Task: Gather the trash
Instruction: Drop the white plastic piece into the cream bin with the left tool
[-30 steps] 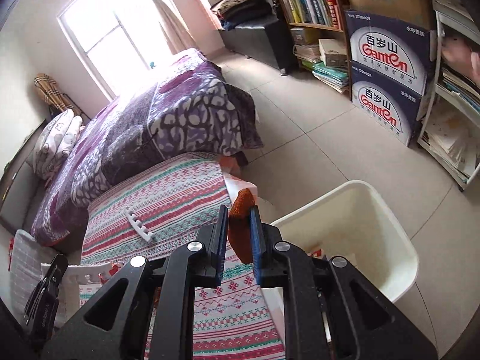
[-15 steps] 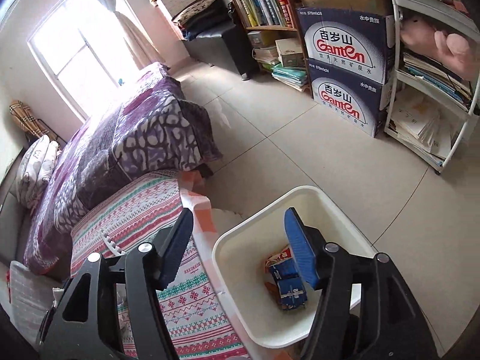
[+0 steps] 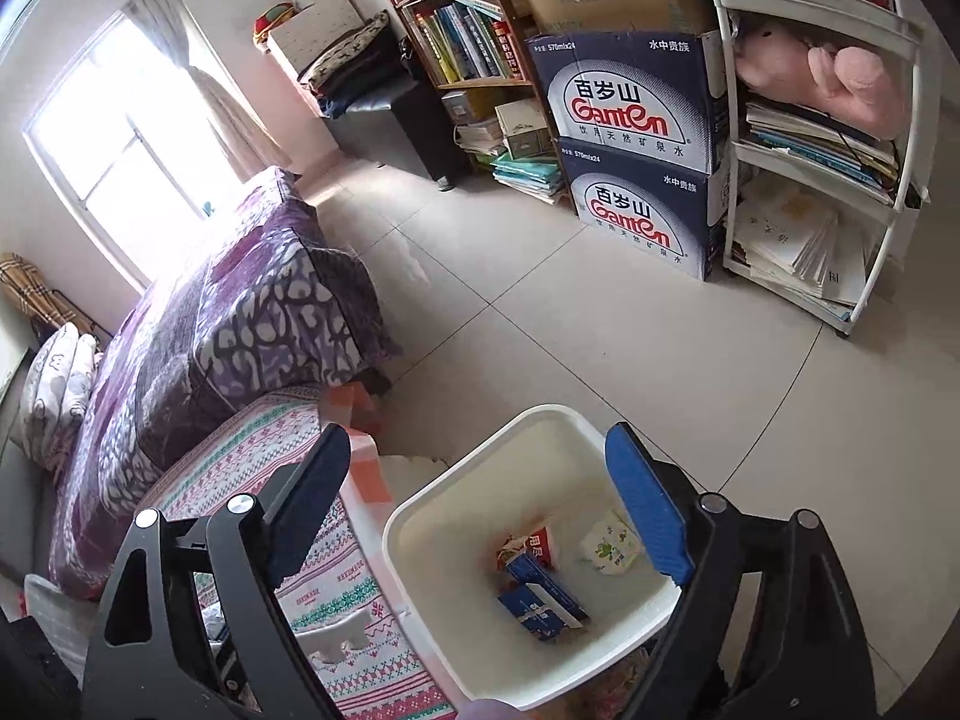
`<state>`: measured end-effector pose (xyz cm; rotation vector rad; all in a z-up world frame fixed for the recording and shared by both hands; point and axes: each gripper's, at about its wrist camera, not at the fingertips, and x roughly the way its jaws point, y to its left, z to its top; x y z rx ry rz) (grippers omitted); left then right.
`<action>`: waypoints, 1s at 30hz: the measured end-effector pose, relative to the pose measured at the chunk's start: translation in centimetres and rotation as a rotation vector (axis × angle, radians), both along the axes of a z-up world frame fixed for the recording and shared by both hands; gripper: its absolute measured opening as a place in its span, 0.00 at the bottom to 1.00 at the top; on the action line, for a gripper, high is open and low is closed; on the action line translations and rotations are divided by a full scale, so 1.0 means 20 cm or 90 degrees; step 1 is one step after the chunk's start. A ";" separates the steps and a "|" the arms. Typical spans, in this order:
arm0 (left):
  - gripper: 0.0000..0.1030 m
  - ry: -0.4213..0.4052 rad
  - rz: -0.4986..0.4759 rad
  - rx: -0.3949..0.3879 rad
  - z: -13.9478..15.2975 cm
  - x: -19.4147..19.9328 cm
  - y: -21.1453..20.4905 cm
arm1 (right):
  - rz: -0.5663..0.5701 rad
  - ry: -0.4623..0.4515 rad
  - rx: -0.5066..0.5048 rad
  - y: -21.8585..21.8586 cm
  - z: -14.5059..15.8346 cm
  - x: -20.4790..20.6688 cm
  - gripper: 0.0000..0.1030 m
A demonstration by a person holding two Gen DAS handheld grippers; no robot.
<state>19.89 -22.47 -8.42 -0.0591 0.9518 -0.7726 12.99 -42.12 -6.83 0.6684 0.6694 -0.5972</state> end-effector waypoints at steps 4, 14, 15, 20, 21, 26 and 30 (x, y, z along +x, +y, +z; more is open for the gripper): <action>0.11 0.065 -0.024 -0.045 -0.04 0.02 -0.05 | -0.008 0.001 -0.012 -0.03 0.00 -0.03 0.84; 0.48 0.064 -0.003 -0.037 -0.05 0.02 -0.09 | -0.028 0.015 -0.031 -0.09 0.01 -0.06 0.90; 0.48 0.056 0.003 -0.027 -0.05 0.02 -0.08 | -0.031 0.018 -0.037 -0.09 0.01 -0.06 0.91; 0.55 0.016 0.035 0.015 -0.05 0.04 -0.04 | -0.030 0.041 -0.089 -0.03 0.02 -0.02 0.93; 0.58 0.009 0.042 0.022 -0.05 0.04 -0.02 | -0.027 0.048 -0.097 -0.01 0.01 -0.01 0.93; 0.68 -0.032 0.087 0.074 -0.05 0.07 0.06 | -0.004 0.085 -0.129 0.07 0.00 0.06 0.93; 0.76 -0.066 0.132 0.119 -0.06 0.10 0.14 | 0.009 0.105 -0.154 0.15 0.00 0.10 0.93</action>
